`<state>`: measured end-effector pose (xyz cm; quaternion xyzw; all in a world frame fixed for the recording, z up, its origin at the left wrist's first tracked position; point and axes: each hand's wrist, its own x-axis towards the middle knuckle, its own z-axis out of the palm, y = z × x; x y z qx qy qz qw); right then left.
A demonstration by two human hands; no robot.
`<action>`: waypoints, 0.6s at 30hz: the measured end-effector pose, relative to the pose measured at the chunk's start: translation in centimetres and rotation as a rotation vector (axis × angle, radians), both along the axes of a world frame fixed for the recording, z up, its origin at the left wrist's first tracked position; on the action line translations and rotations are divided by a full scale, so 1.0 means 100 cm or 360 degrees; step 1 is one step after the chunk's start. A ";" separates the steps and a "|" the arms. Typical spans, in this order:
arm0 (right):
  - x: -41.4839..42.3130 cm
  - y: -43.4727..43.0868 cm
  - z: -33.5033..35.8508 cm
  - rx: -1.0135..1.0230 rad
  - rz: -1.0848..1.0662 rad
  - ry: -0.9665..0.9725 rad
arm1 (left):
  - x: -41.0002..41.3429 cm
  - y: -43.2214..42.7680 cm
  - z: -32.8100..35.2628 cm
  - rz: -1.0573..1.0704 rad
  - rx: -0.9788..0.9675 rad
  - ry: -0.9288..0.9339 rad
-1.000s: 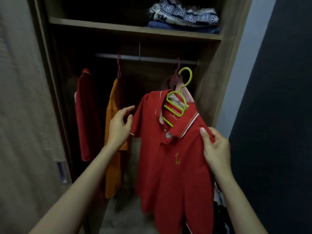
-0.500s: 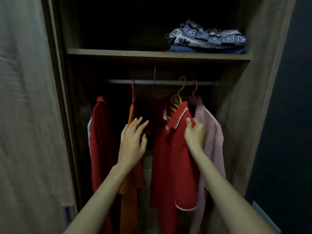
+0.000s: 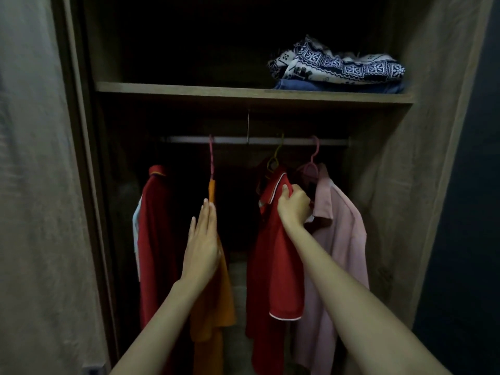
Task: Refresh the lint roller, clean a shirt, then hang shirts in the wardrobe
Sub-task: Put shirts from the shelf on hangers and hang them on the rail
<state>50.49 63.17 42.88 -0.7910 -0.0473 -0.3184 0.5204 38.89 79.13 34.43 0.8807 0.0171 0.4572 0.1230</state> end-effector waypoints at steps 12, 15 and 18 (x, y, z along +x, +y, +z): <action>0.007 -0.008 -0.021 -0.0098 0.0041 -0.0061 | 0.013 0.008 -0.017 0.0106 0.0173 0.0165; 0.008 -0.015 -0.026 -0.0085 0.0119 -0.0066 | 0.012 0.006 -0.016 0.0061 0.0180 0.0165; 0.002 -0.022 -0.034 -0.0093 0.0207 -0.0079 | 0.008 0.002 -0.013 -0.0029 0.0127 0.0123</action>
